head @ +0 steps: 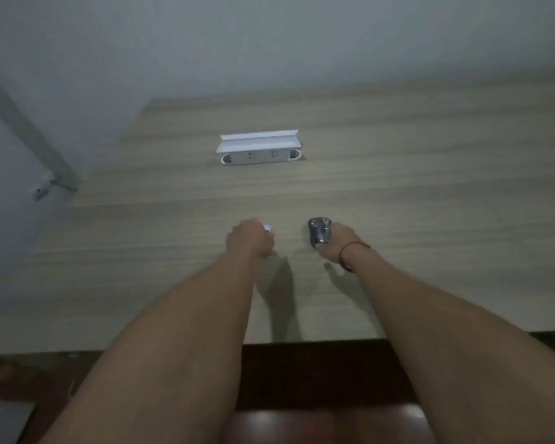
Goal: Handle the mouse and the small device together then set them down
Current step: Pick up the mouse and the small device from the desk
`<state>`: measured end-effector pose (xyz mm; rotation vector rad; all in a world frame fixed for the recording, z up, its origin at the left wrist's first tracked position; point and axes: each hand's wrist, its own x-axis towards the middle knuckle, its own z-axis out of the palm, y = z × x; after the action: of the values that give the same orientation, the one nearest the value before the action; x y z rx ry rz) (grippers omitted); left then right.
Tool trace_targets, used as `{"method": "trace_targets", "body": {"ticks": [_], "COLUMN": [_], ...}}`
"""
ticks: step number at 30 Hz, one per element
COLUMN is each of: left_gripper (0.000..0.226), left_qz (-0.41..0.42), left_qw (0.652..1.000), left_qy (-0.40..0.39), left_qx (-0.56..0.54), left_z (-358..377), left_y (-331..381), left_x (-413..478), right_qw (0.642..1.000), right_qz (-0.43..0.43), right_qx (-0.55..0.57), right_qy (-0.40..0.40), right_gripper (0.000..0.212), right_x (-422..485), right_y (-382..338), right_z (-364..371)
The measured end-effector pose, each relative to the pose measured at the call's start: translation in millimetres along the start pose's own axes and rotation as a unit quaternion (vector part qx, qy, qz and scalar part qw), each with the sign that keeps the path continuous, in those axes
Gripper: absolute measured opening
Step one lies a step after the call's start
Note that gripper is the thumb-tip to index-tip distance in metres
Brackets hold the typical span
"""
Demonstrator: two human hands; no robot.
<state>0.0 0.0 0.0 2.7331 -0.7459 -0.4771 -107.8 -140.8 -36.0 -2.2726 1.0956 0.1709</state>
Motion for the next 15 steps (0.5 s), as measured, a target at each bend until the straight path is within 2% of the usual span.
{"method": "trace_targets", "body": {"ticks": [4, 9, 11, 15], "left_gripper": [0.033, 0.061, 0.066, 0.06], "left_qz": [-0.038, -0.106, -0.106, -0.095], "left_qw": [0.996, 0.979, 0.977, 0.966], "left_qy": [0.061, 0.145, 0.167, 0.218], "left_qx": [-0.047, -0.095, -0.082, -0.097], "left_z": [33, 71, 85, 102], "left_y": [-11, -20, -24, -29], "left_x": [10, 26, 33, 44], "right_qw": [0.995, 0.979, 0.973, 0.959], "right_qz": [0.017, 0.031, 0.028, 0.026], "right_qx": [0.065, 0.102, 0.096, 0.059], "right_qy": [0.078, 0.173, 0.207, 0.275], "right_gripper": [0.069, 0.086, 0.086, 0.077], "right_x": [5, 17, 23, 40], "right_y": [13, 21, 21, 22], "right_z": [25, 54, 61, 71]}}
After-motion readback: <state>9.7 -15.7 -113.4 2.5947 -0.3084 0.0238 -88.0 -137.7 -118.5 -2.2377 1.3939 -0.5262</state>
